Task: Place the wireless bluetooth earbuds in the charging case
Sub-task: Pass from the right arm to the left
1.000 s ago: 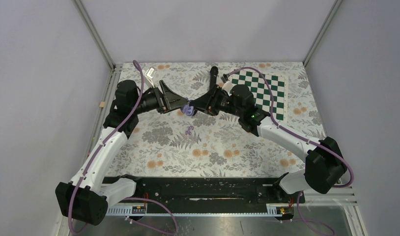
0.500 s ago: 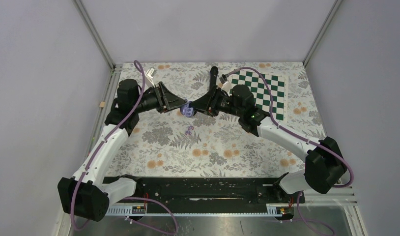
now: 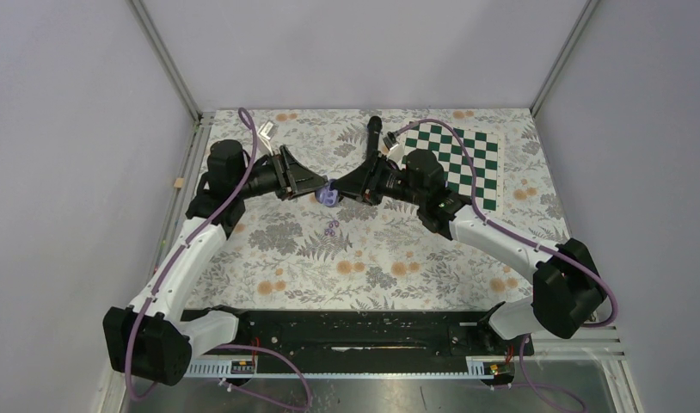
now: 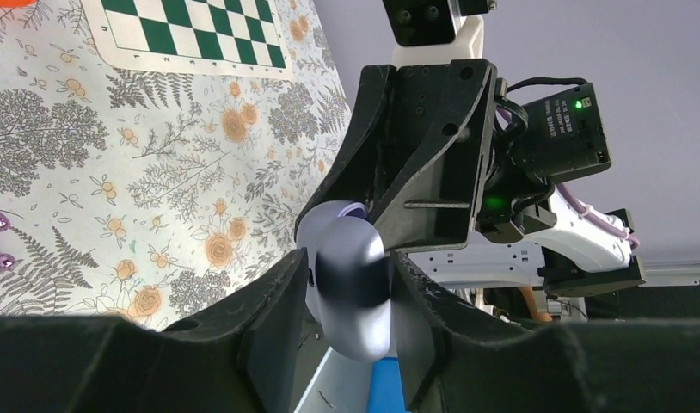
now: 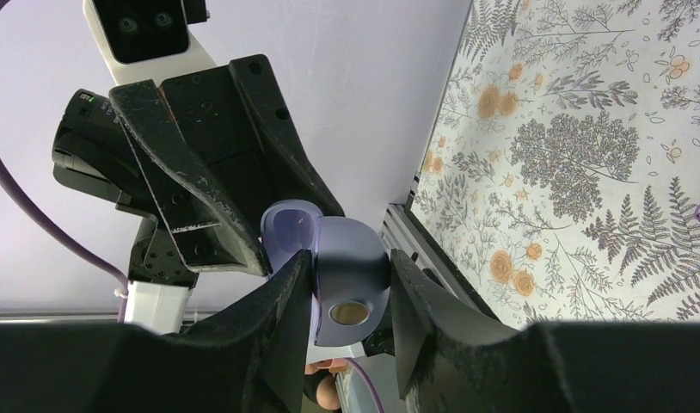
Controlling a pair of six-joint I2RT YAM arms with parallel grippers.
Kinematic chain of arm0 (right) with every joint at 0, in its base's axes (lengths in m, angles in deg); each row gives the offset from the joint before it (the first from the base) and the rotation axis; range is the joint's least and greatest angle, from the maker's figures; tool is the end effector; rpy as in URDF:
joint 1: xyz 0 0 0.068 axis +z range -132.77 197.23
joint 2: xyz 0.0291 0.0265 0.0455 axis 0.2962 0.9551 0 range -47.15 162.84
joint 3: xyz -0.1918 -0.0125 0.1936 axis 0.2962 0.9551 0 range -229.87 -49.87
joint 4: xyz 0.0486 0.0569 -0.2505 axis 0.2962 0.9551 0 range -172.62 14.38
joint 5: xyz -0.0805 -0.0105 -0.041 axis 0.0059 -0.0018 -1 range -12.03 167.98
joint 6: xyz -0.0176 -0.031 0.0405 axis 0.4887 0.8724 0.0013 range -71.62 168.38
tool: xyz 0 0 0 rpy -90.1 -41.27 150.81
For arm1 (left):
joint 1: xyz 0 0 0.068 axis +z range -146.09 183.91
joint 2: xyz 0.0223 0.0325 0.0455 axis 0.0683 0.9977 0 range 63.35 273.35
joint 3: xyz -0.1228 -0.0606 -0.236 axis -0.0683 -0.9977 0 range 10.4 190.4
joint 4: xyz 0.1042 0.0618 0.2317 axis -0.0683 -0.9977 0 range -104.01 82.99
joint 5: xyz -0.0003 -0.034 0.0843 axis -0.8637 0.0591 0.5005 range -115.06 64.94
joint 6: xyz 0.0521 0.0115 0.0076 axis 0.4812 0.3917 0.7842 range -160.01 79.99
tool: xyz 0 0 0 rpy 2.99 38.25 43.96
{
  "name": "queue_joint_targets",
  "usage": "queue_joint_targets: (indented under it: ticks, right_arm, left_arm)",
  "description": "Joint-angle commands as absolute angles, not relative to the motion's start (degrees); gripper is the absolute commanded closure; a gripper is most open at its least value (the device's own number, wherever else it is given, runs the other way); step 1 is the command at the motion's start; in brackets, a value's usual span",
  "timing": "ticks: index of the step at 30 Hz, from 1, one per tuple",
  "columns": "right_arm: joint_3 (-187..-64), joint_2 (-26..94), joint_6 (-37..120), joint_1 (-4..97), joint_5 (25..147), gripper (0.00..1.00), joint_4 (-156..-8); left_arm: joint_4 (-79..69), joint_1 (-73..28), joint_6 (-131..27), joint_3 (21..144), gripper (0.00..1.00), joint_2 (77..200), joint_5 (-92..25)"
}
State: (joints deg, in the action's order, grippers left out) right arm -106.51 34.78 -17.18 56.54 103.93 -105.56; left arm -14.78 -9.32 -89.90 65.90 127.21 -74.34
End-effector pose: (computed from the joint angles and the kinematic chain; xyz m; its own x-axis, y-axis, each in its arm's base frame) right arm 0.2501 0.2250 0.3201 -0.8398 0.3704 -0.3970 -0.3466 0.1969 0.9171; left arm 0.2353 -0.0831 0.3472 -0.8304 -0.3173 -0.4580 0.3462 0.3504 -0.8703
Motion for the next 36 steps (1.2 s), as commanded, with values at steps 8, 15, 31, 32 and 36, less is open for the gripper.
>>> queue_joint_targets:
  ticks: [8,15,31,32,36]
  right_arm:
    - [-106.1,35.49,-18.09,56.09,105.2,1.0,-109.3]
    - [-105.59,35.84,-17.83,55.9,105.59,1.0,-109.39]
    - [-105.35,35.96,-18.07,55.19,106.01,1.0,-109.69]
    - [-105.4,36.02,-18.02,55.2,106.07,0.88,-109.51]
    - [-105.59,35.25,-16.56,54.97,105.22,0.42,-106.94]
  left_arm:
    - [-10.41,-9.18,-90.66,64.55,0.75,127.73,-77.27]
    - [-9.6,-8.84,-91.69,64.71,0.47,127.44,-77.1]
    - [-10.5,-8.3,-91.23,64.58,0.9,127.35,-76.85]
    - [-10.47,-8.3,-91.29,64.67,0.96,127.35,-76.9]
    - [-11.06,-8.09,-91.08,64.87,1.0,127.12,-76.3]
